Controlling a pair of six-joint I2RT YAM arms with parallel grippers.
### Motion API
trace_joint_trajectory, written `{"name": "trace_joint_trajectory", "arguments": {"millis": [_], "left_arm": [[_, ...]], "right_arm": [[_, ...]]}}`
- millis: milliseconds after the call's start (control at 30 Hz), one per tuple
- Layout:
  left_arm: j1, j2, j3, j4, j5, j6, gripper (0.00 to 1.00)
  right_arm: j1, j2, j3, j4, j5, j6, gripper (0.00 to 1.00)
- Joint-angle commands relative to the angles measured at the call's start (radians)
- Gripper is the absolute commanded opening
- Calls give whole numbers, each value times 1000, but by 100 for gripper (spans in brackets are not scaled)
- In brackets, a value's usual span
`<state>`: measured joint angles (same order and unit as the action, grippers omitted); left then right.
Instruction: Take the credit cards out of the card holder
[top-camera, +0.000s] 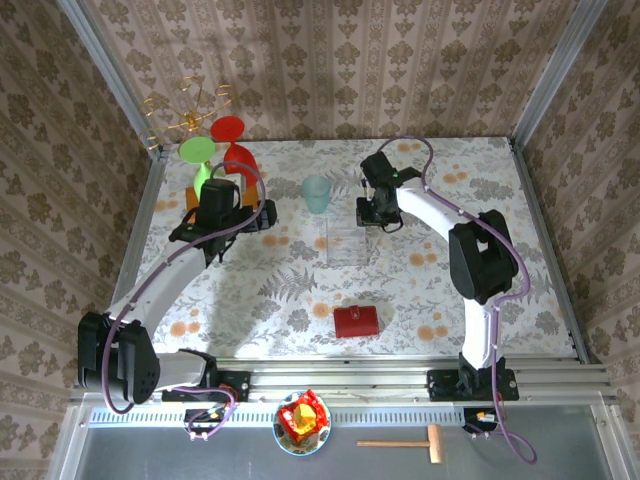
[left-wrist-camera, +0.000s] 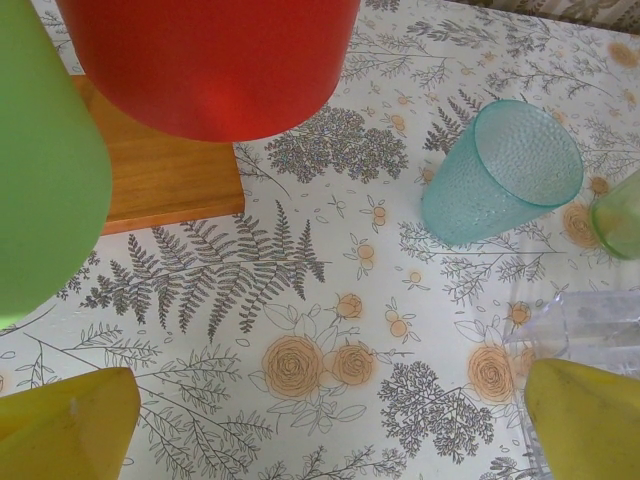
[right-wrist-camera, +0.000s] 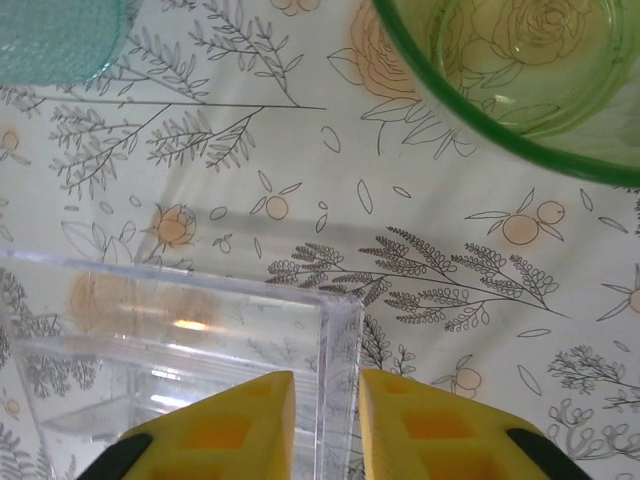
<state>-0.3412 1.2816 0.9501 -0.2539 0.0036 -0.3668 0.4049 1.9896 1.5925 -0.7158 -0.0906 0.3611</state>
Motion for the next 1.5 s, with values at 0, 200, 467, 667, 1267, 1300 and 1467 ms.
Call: {"name": "trace_joint_trajectory", "arguments": {"millis": [0,200,467,667,1267,1300,1467], "left_arm": [[-9,-20,-10,-4,-11,-4,100],[-8,-30,-26,1,-21,-1,100],[-9,-39,-27,1,-24,-6,100],[-6,-56,-35,-17,-47,-4,100],[0,-68,-62,-18,-60,-24,100],[-1,-68,-62,-19,-62,-24,100],[1,-68,-62,-19,-62,-25,100]], "right_arm": [[18,-87,0,-37,-27,-153,29],[86,-124,-48,-115,-194,-533,44],[228,-183,-214,-123,-172,-876,57],[342,-268,-370,-76,-105,-1005,74],[481,-267,-528,17,18,-1090,100],[482,-262,-529,17,15,-1091,100],[493,-238,-540,9,-11,-1090,99]]}}
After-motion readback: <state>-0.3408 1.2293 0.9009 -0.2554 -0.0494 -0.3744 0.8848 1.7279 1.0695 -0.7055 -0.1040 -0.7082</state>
